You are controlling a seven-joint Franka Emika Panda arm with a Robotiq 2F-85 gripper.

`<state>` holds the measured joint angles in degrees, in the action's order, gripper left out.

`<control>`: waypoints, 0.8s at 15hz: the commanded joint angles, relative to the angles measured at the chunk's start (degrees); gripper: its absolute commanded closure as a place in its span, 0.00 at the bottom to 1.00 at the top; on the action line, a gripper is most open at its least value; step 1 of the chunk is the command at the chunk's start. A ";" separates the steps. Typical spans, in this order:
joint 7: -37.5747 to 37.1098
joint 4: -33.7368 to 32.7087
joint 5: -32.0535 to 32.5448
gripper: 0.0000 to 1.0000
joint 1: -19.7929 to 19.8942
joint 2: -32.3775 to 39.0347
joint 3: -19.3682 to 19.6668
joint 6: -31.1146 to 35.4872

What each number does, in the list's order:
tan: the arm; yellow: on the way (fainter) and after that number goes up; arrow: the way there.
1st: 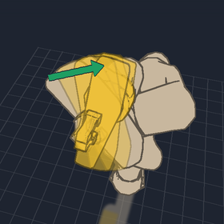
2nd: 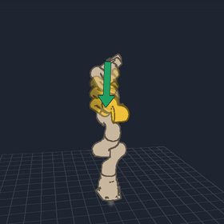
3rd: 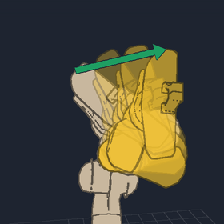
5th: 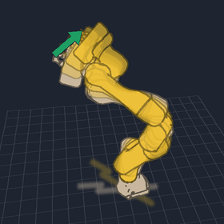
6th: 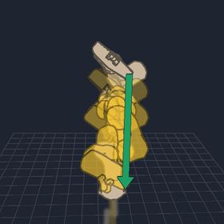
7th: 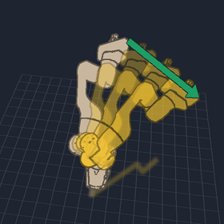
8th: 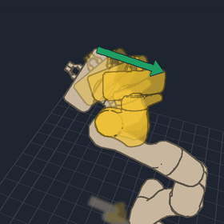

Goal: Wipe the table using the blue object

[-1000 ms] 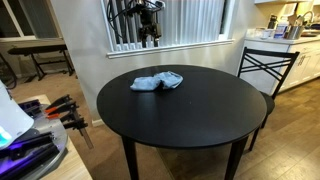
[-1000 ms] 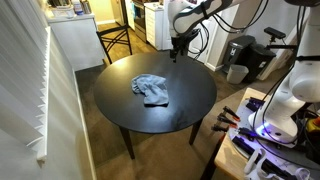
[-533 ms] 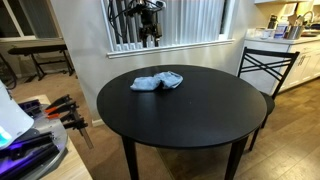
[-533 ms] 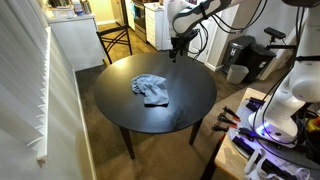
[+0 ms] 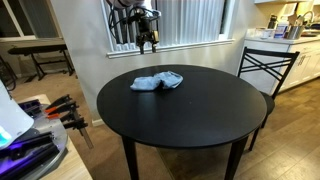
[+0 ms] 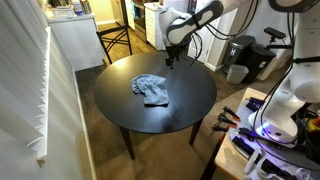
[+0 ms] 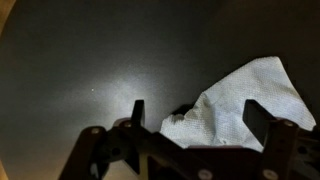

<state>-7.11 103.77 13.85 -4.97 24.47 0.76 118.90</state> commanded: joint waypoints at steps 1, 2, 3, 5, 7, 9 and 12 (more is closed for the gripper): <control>-1.83 -7.13 3.43 0.00 -3.57 8.79 -0.07 -4.64; -1.17 -8.81 3.39 0.00 -4.12 10.80 -0.13 -5.80; -0.29 -10.40 3.26 0.00 -4.52 12.62 -0.21 -6.80; 2.11 -13.35 3.12 0.00 -4.90 15.86 -0.57 -8.18; 5.29 -15.61 3.72 0.00 -5.17 18.08 -1.03 -8.84; 8.95 -17.36 4.55 0.00 -5.34 19.68 -1.50 -8.91; 12.43 -20.12 5.03 0.00 -5.53 21.69 -1.90 -10.07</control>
<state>1.21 86.92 17.42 -10.27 44.37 -0.69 111.51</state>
